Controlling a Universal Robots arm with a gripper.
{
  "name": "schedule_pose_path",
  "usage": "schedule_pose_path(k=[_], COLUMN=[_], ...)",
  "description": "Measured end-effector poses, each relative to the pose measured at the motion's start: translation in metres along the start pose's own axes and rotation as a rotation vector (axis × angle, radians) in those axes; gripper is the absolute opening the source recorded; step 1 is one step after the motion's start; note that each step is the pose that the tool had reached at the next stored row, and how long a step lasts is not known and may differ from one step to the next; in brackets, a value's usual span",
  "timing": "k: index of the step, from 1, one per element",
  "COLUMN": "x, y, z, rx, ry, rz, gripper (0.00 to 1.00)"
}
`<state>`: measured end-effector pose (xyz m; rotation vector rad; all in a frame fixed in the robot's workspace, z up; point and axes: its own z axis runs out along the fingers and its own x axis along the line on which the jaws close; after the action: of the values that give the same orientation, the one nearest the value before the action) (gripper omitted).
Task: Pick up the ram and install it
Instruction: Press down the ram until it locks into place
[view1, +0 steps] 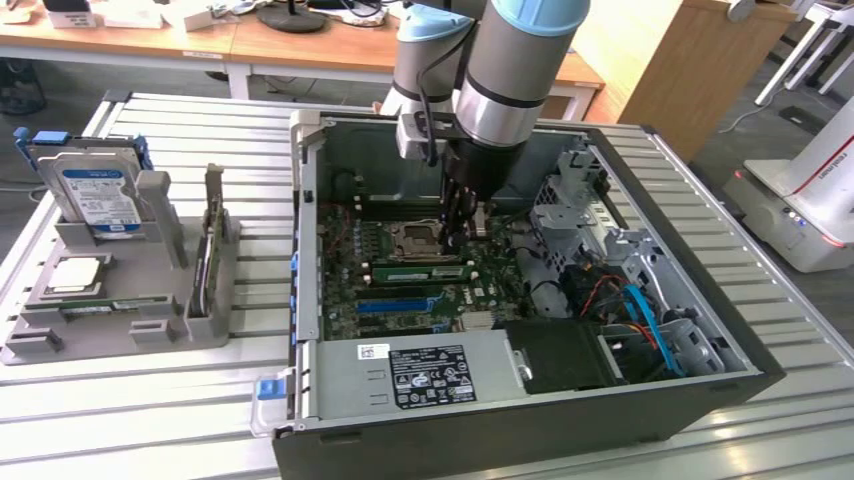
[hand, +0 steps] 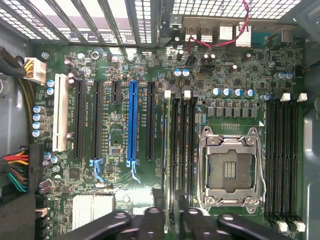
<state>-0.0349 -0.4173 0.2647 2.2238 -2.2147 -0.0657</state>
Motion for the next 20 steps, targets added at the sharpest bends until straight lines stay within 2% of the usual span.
schedule_pose_path(k=[2,3,4,14,20], x=[0.0,0.0,0.0,0.0,0.0], y=[0.0,0.0,0.0,-0.0002,-0.0037], z=[0.0,0.0,0.0,0.0,-0.0001], rx=[0.0,0.0,0.0,-0.0001,0.0], ry=[0.0,0.0,0.0,0.0001,0.0001], rz=[0.0,0.0,0.0,0.0,0.0], gripper=[0.17,0.17,0.11,0.11,0.11])
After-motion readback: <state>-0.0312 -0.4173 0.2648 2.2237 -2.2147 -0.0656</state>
